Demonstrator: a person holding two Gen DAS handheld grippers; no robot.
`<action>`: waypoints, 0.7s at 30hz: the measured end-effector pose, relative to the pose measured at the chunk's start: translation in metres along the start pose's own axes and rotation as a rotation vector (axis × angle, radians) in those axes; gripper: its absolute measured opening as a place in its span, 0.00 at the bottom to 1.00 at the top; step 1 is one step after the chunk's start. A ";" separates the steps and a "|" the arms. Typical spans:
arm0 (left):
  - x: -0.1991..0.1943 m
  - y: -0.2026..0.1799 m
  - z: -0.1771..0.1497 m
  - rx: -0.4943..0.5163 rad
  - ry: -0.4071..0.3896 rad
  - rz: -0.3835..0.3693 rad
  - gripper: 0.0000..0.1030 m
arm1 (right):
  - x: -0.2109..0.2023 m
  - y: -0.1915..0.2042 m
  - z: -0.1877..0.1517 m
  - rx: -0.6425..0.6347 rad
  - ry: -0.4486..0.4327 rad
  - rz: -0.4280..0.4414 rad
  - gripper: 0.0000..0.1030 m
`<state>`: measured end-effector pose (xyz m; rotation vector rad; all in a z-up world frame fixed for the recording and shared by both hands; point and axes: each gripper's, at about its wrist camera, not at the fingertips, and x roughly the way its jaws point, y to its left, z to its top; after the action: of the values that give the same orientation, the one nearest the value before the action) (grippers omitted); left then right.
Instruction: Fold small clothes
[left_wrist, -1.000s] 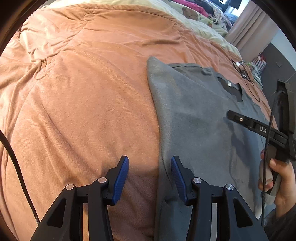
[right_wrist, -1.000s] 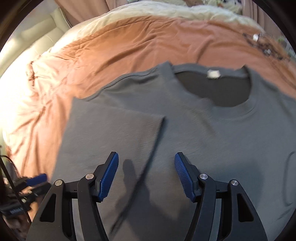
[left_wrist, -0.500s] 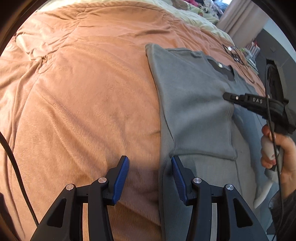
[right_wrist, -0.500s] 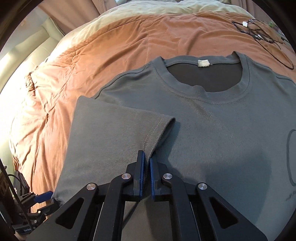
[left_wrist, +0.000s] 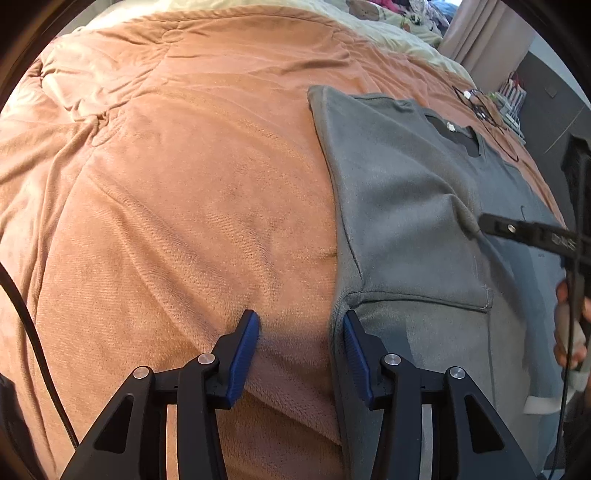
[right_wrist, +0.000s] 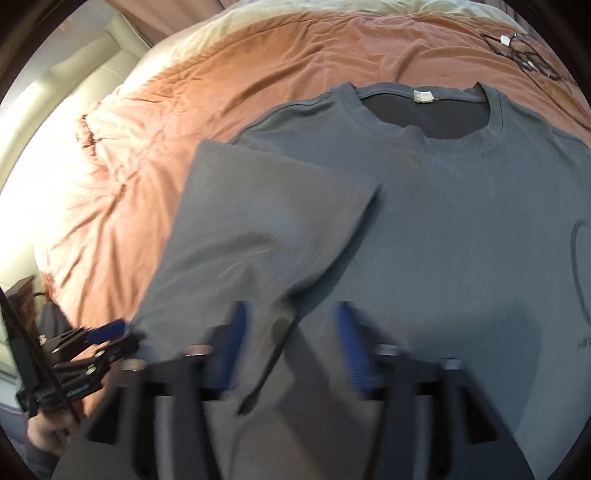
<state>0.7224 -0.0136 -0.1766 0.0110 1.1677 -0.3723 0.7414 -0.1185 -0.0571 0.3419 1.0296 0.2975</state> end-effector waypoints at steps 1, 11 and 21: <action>-0.001 -0.001 0.000 0.000 -0.004 0.001 0.47 | -0.001 0.001 -0.004 -0.005 0.007 0.008 0.55; -0.002 -0.002 -0.004 -0.004 -0.014 0.015 0.46 | 0.014 0.001 -0.026 0.017 0.092 0.116 0.26; -0.006 -0.001 -0.004 -0.020 -0.029 0.037 0.43 | -0.010 -0.005 -0.030 -0.029 0.115 0.092 0.04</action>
<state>0.7162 -0.0122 -0.1727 0.0097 1.1407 -0.3267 0.7109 -0.1231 -0.0656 0.3498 1.1234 0.4181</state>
